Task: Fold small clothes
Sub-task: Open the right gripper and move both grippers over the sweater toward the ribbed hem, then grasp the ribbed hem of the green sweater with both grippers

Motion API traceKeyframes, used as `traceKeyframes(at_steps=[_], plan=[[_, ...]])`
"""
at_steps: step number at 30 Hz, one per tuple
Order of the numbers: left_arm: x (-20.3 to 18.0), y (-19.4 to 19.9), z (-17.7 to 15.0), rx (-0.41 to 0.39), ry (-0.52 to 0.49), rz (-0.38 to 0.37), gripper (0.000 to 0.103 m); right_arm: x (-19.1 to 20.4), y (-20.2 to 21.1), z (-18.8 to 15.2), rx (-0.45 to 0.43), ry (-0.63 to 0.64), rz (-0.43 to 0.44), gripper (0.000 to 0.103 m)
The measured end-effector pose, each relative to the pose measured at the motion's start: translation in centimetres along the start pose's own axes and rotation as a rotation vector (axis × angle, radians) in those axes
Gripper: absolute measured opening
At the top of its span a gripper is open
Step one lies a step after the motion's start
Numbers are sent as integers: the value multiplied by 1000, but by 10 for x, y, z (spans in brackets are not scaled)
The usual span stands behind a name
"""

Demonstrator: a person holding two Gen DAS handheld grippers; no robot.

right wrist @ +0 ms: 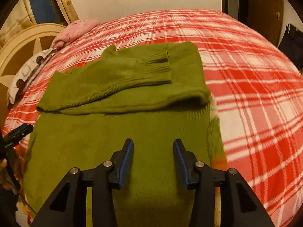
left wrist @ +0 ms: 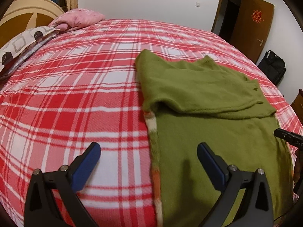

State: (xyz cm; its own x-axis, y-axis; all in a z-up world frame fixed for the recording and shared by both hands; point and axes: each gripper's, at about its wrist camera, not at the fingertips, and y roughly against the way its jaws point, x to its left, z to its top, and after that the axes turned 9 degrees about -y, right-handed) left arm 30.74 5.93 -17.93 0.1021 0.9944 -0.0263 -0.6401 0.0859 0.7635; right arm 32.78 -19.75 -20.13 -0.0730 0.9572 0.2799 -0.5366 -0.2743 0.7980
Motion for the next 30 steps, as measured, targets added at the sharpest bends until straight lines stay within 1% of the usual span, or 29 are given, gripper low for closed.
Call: traceKeyframes(at_steps=[4, 7, 13, 20, 24, 26, 30], plan=[[-6, 11, -11, -2, -1, -10, 103, -2, 7, -9, -11, 3, -14, 46], [-10, 25, -21, -12, -2, -23, 103, -3, 15, -16, -13, -13, -4, 46], [-18, 50, -40, -25, -27, -43, 103, -4, 33, -40, -18, 1, -7, 46], [-21, 68, -74, 3, -8, -49, 103, -17, 57, -73, -16, -24, -14, 46], [-30, 79, -93, 14, -27, -57, 103, -23, 68, -95, -11, -20, -39, 46], [-34, 83, -102, 22, -29, -63, 103, -25, 74, -105, -17, -13, -56, 46], [-44, 94, -123, 39, -20, -94, 103, -29, 88, -123, -19, -20, -51, 46]])
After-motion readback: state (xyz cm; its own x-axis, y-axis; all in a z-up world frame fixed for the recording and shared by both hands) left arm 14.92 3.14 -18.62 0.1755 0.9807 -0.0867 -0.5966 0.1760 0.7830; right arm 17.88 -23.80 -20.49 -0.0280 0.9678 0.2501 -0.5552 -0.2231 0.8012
